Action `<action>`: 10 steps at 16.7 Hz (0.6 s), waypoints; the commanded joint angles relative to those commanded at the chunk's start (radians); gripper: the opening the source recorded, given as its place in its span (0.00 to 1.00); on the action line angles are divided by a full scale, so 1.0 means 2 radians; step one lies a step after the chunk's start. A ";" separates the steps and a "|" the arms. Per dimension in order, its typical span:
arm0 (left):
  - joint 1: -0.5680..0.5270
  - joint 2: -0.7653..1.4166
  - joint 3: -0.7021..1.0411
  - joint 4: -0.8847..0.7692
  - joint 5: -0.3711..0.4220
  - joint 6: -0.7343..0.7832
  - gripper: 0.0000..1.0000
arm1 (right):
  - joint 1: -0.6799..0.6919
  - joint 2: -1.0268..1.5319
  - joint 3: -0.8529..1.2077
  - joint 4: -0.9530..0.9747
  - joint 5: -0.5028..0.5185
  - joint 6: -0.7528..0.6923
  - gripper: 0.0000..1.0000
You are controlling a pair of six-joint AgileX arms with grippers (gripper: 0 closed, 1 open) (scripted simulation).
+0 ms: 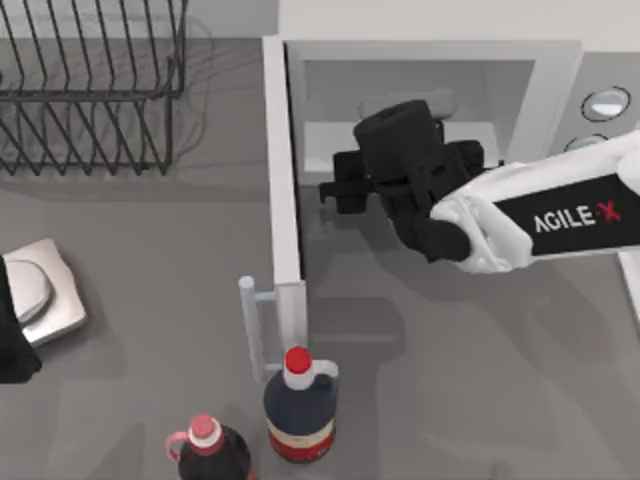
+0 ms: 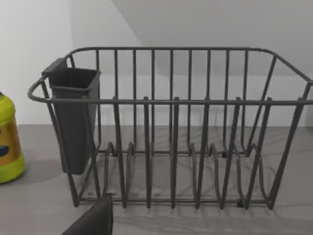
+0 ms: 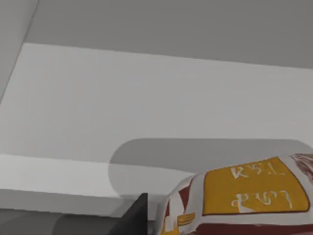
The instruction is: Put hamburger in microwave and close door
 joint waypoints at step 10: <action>0.000 0.000 0.000 0.000 0.000 0.000 1.00 | 0.022 0.071 0.034 0.154 0.065 -0.006 0.00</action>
